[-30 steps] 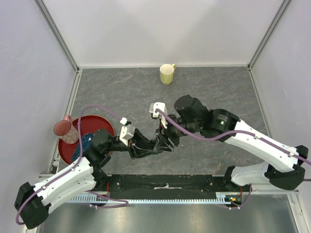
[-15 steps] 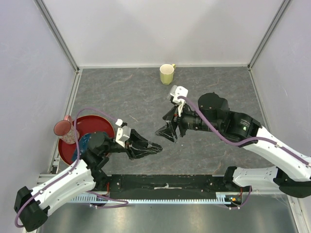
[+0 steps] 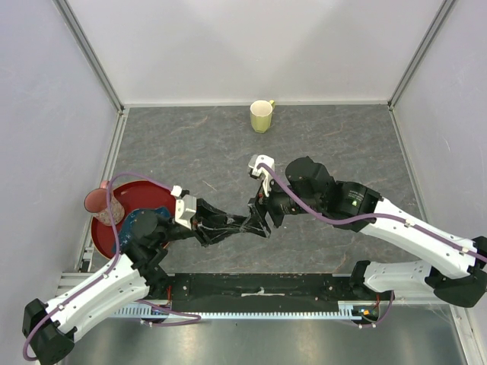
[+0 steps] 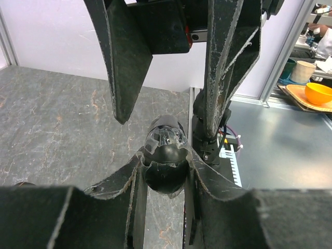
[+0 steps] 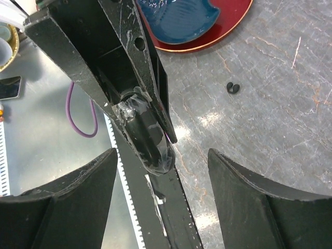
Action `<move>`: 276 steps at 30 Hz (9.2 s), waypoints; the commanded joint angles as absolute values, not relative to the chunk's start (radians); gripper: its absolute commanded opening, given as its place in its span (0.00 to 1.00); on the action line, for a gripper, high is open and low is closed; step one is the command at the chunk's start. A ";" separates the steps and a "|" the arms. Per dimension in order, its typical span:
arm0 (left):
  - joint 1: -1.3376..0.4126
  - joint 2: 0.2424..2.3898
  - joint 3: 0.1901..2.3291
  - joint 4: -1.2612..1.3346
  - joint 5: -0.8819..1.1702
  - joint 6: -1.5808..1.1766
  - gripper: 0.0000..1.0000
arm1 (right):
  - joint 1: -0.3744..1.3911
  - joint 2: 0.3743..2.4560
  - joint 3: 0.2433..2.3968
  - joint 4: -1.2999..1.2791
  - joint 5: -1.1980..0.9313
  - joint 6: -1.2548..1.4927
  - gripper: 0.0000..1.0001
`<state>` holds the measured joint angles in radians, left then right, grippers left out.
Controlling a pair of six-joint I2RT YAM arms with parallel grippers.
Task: Insert the wireless bluetooth earbuds into the charging case
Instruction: Place the earbud in the charging case, then pick up the earbud from the center of the board.
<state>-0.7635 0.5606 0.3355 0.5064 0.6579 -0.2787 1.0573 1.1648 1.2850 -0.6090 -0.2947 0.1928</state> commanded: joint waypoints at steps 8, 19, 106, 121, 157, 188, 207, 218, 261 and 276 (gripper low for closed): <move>-0.764 0.546 0.351 0.561 0.710 -0.287 0.02 | 1.055 1.186 1.270 -0.541 -0.229 0.201 0.77; -0.765 0.540 0.364 0.572 0.778 -0.288 0.02 | 1.043 1.181 1.272 -0.537 -0.172 0.195 0.78; -0.764 0.259 0.419 0.250 0.523 -0.199 0.02 | 0.979 1.967 1.048 0.261 -0.147 1.112 0.53; -0.764 0.225 0.413 0.215 0.495 -0.187 0.02 | 1.011 2.014 1.081 0.206 -0.066 1.147 0.38; -0.765 0.219 0.403 0.196 0.474 -0.187 0.02 | 1.011 2.132 1.203 0.052 0.061 1.131 0.32; -0.764 0.213 0.394 0.196 0.465 -0.183 0.02 | 1.055 2.194 1.331 -0.091 0.130 1.014 0.33; -0.764 0.212 0.394 0.179 0.449 -0.184 0.02 | 1.062 2.135 1.285 -0.023 0.140 0.999 0.33; -0.764 0.222 0.393 0.179 0.449 -0.184 0.02 | 1.062 2.131 1.267 -0.006 0.121 1.002 0.33; -0.765 0.222 0.379 0.175 0.437 -0.193 0.02 | 1.061 2.074 1.195 0.173 0.071 0.980 0.09; -0.764 0.222 0.396 0.164 0.417 -0.179 0.02 | 0.980 1.786 1.020 0.245 0.086 0.867 0.00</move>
